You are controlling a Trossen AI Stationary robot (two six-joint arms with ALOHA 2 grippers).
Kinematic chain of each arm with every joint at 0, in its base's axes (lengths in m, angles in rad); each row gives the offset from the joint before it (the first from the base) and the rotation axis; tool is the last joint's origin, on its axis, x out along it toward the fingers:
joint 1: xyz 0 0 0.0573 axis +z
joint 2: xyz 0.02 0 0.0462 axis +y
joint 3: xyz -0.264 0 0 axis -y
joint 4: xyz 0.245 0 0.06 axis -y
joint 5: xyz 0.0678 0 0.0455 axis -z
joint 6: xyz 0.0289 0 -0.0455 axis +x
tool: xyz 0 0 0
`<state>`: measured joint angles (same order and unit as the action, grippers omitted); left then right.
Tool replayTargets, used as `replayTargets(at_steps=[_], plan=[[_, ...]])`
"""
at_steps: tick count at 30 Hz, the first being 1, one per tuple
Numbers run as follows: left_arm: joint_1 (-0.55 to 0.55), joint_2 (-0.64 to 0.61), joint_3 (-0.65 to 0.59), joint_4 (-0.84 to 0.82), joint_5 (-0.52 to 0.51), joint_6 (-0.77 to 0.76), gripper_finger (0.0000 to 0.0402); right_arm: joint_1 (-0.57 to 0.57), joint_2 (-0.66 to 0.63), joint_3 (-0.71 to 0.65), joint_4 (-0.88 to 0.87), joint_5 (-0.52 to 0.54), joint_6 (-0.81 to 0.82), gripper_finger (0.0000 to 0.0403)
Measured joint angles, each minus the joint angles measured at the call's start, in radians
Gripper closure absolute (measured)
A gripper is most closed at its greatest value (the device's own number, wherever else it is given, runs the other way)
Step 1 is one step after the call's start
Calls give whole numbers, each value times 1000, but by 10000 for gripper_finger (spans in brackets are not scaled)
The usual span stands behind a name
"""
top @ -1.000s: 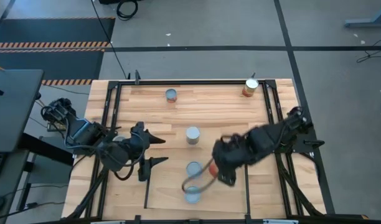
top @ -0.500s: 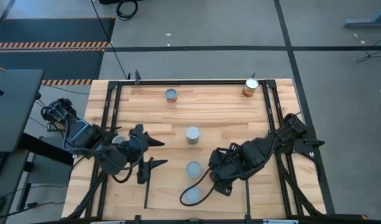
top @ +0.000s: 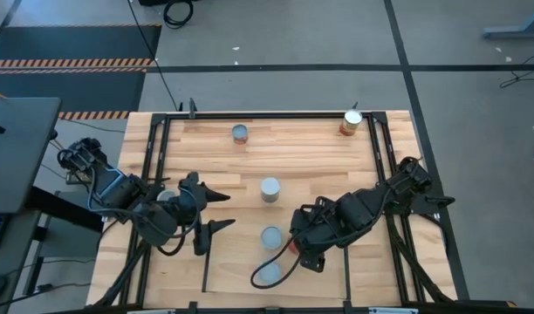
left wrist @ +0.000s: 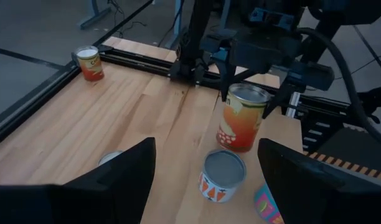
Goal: Pick and place cans onto a shelf
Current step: Put the bottom canned corn on the shelf
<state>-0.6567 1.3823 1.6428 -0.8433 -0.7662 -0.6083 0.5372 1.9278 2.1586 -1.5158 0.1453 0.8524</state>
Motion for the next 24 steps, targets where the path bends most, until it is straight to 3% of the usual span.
replayTargets(at_steps=[17, 24], plan=[[4, 0, 0, -2, 0, 27, 115, -9, -34, 0, 41, 31, -59, 37], [4, 0, 0, -8, 0, 37, 115, 34, -140, -12, -54, 246, -59, 40]])
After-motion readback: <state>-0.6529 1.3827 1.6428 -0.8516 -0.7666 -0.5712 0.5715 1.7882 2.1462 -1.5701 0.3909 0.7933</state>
